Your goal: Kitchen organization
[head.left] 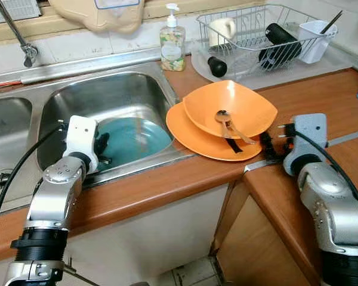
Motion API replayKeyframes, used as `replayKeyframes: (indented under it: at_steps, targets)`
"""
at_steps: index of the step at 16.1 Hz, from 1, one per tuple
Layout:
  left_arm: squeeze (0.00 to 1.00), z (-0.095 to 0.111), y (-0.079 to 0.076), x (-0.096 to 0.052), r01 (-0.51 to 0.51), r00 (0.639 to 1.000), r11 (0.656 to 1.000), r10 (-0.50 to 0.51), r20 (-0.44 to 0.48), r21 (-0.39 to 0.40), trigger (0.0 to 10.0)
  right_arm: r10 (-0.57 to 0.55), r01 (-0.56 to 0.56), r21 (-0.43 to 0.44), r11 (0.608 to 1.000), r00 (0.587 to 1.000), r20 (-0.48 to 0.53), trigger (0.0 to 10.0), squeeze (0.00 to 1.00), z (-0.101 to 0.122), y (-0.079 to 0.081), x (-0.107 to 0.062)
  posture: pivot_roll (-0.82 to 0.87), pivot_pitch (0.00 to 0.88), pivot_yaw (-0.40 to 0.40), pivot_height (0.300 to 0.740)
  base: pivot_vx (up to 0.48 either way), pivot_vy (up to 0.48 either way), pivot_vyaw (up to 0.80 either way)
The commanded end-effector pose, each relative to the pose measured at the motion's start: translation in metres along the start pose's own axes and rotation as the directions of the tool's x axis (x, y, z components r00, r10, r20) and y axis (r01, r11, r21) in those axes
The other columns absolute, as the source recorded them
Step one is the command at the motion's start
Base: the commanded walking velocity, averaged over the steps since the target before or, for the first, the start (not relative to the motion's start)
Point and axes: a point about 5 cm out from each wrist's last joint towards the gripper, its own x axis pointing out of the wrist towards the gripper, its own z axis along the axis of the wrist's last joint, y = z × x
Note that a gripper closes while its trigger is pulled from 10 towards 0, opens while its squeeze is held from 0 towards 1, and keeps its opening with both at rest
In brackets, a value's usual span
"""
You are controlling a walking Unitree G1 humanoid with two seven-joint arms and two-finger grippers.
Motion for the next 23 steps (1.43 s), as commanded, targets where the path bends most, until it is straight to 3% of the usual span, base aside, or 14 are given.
replayKeyframes:
  at_steps: [1, 4, 5, 6, 9, 12, 15, 19, 23]
  targets:
    - [1.0, 0.009, 0.004, 0.001, -0.013, 0.999, 1.0, 0.013, 0.03, 0.008, 10.0, -0.008, 0.008, 0.036, 0.999, 1.0, -0.003, 10.0, 0.0, 0.002, 0.0, 0.0, -0.05, 0.0, 0.085, 0.74, 0.0, 0.0, 0.0]
    - [1.0, 0.023, 0.0, 0.0, 0.031, 0.994, 0.999, -0.03, 0.107, -0.006, 10.0, -0.048, 0.048, 0.055, 0.997, 0.999, -0.001, 10.0, 0.0, 0.005, -0.01, -0.001, -0.04, 0.0, 0.078, 0.74, 0.0, 0.0, 0.0]
    - [0.17, 0.027, -0.009, -0.003, 0.119, 0.985, 0.993, -0.12, 0.126, 0.017, 10.0, -0.065, 0.065, 0.052, 0.997, 0.998, 0.0, 10.0, 0.0, 0.005, -0.015, -0.002, -0.04, 0.0, 0.078, 0.74, 0.0, 0.0, 0.0]
    - [0.0, 0.028, -0.014, -0.005, 0.163, 0.977, 0.986, -0.166, 0.136, 0.038, 10.0, -0.063, 0.064, 0.036, 0.997, 0.998, -0.008, 10.0, 0.0, 0.004, -0.017, -0.003, -0.04, 0.0, 0.077, 0.74, 0.0, 0.0, 0.0]
    - [0.0, 0.03, -0.028, -0.011, 0.279, 0.946, 0.956, -0.289, 0.147, 0.086, 10.0, -0.061, 0.057, -0.065, 0.996, 0.996, -0.068, 10.0, 0.0, -0.002, -0.02, -0.008, -0.05, 0.0, 0.078, 0.74, 0.0, 0.0, 0.0]
    - [0.0, 0.027, -0.039, -0.015, 0.371, 0.918, 0.918, -0.386, 0.091, 0.141, 10.0, -0.004, -0.008, -0.106, 0.994, 0.993, -0.116, 10.0, 0.0, -0.009, -0.006, -0.009, -0.05, 0.0, 0.076, 0.74, 0.0, 0.0, 0.0]
    - [0.0, 0.026, -0.045, -0.015, 0.398, 0.908, 0.905, -0.412, 0.076, 0.15, 10.0, 0.018, -0.031, -0.099, 0.995, 0.991, -0.13, 10.0, 0.0, -0.011, 0.002, -0.009, -0.04, 0.0, 0.075, 0.74, 0.0, 0.0, 0.0]
    - [0.0, 0.024, -0.073, -0.008, 0.469, 0.876, 0.87, -0.481, 0.048, 0.155, 10.0, 0.052, -0.063, -0.063, 0.996, 0.987, -0.153, 10.0, 0.0, -0.014, 0.023, -0.004, -0.04, 0.0, 0.077, 0.74, 0.0, 0.0, 0.0]
    - [0.0, 0.02, -0.086, 0.0, 0.45, 0.887, 0.881, -0.46, 0.043, 0.146, 10.0, 0.029, -0.033, -0.025, 0.999, 0.99, -0.136, 10.0, 0.0, -0.01, 0.035, 0.002, -0.04, 0.0, 0.081, 0.74, 0.0, 0.0, 0.0]
